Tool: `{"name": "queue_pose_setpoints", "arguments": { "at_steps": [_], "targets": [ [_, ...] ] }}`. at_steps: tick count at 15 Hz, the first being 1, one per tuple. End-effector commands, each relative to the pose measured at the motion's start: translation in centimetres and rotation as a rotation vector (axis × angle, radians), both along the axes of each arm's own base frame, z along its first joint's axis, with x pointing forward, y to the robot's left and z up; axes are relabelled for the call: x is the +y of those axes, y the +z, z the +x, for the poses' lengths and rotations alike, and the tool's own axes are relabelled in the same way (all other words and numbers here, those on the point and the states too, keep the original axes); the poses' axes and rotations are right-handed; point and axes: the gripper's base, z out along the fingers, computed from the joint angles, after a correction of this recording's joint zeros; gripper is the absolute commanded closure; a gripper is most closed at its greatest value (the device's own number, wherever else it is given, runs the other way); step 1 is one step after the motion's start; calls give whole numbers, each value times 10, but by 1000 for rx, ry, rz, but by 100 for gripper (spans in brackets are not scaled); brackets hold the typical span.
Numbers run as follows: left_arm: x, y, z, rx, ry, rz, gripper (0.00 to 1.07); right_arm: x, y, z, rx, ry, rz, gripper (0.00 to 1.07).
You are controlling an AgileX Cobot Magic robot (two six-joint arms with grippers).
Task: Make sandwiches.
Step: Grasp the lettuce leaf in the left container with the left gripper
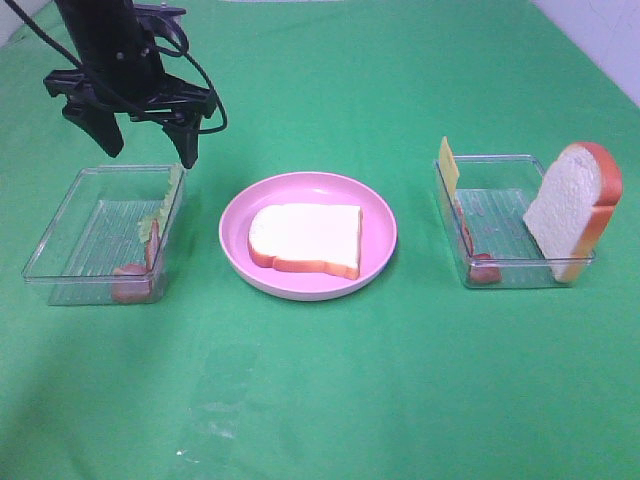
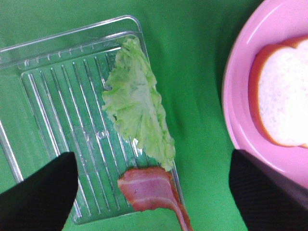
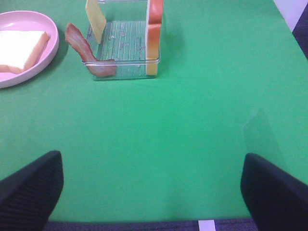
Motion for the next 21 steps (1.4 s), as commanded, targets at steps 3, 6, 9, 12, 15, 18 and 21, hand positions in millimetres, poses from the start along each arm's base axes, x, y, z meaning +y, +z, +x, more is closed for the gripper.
{"name": "queue_pose_setpoints", "arguments": {
  "at_steps": [3, 6, 9, 12, 15, 18, 21],
  "targets": [
    [-6, -27, 15, 6, 14, -1, 27, 0, -1, -2, -20, 10, -8, 12],
    [-7, -43, 17, 39, 15, 4, 28, 0, -1, -2, -20, 10, -8, 12],
    [-8, -48, 19, 34, 15, 2, 37, 0, -1, -2, -20, 10, -8, 12],
    [-8, -49, 19, 33, 22, 0, 49, 0, -1, -2, -20, 10, -8, 12],
    [-10, -53, 19, 49, 18, -23, 66, 0, -1, -2, -20, 10, -8, 12],
    [-12, -55, 20, 46, 14, -36, 67, 0, -1, -2, -20, 10, -8, 12],
    [-12, -55, 20, 41, 10, -36, 98, 0, -1, -2, -20, 10, -8, 12]
  ]
}}
